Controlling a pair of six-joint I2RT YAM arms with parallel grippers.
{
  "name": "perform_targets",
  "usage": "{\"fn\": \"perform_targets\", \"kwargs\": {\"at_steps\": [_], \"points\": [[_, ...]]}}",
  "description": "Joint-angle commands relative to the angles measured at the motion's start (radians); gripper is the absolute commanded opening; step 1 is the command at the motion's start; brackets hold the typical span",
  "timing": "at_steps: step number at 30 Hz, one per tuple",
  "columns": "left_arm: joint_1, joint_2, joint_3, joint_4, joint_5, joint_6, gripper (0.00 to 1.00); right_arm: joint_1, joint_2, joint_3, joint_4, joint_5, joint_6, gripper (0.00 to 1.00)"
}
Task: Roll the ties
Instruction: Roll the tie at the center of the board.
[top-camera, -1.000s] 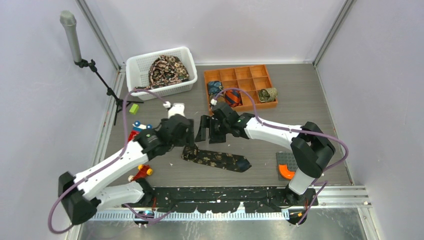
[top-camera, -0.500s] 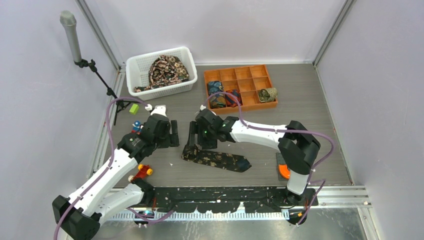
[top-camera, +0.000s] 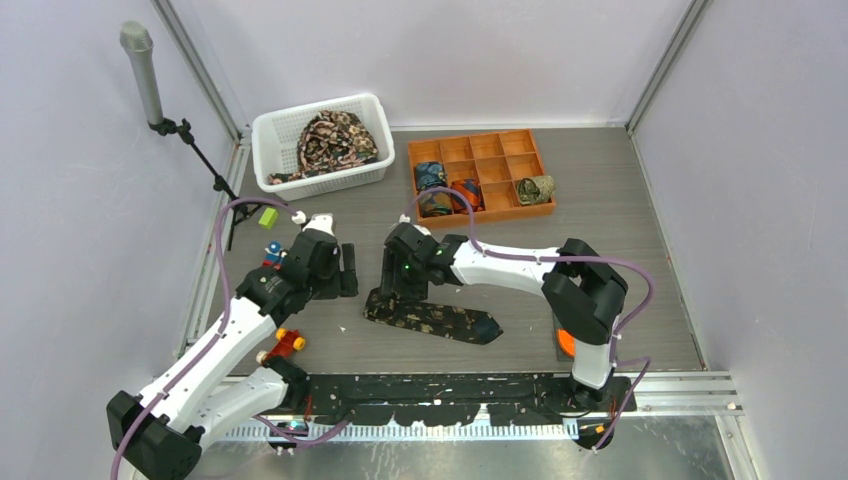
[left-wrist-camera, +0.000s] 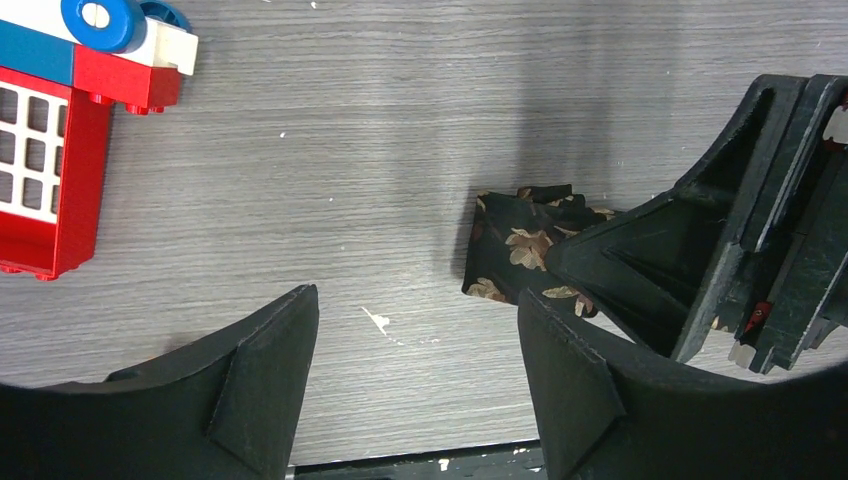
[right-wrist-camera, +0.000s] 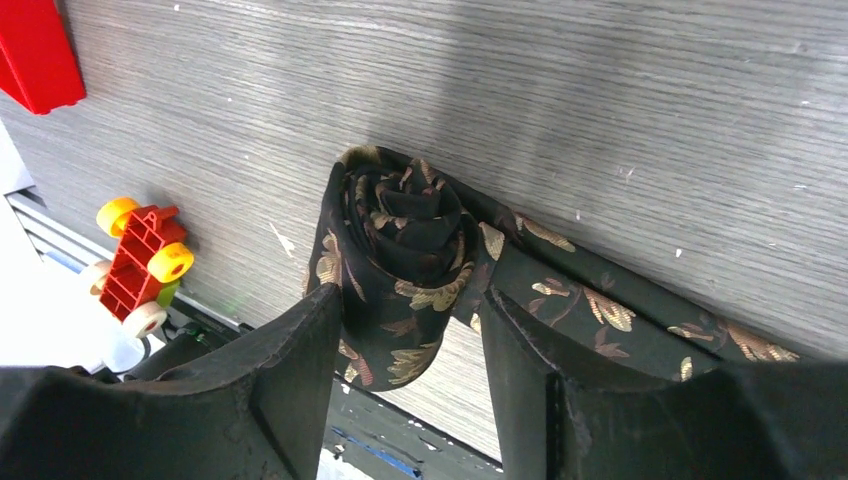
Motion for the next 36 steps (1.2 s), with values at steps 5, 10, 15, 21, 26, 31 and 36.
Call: {"fn": "perform_targets", "kwargs": {"at_steps": [5, 10, 15, 21, 26, 31, 36], "points": [[0.01, 0.008, -0.011, 0.044, 0.026, -0.009, 0.73, 0.004, -0.057, -0.045, 0.008, 0.037, 0.012, 0.51], [0.01, 0.019, -0.014, 0.053, 0.035, -0.015, 0.72, 0.004, -0.078, -0.066, 0.01, 0.049, 0.01, 0.48], [0.011, 0.024, -0.028, 0.074, 0.062, -0.023, 0.72, 0.004, -0.094, -0.091, 0.013, 0.049, 0.01, 0.45], [0.013, 0.035, -0.057, 0.126, 0.129, -0.033, 0.72, 0.005, -0.106, -0.13, 0.03, 0.049, 0.014, 0.41], [0.018, 0.053, -0.08, 0.166, 0.175, -0.043, 0.72, 0.005, -0.124, -0.17, 0.049, 0.049, 0.02, 0.41], [0.023, 0.07, -0.1, 0.211, 0.217, -0.054, 0.73, 0.005, -0.142, -0.211, 0.067, 0.049, 0.024, 0.41], [0.026, 0.093, -0.122, 0.253, 0.273, -0.064, 0.72, 0.004, -0.151, -0.252, 0.087, 0.044, 0.031, 0.44]]}}
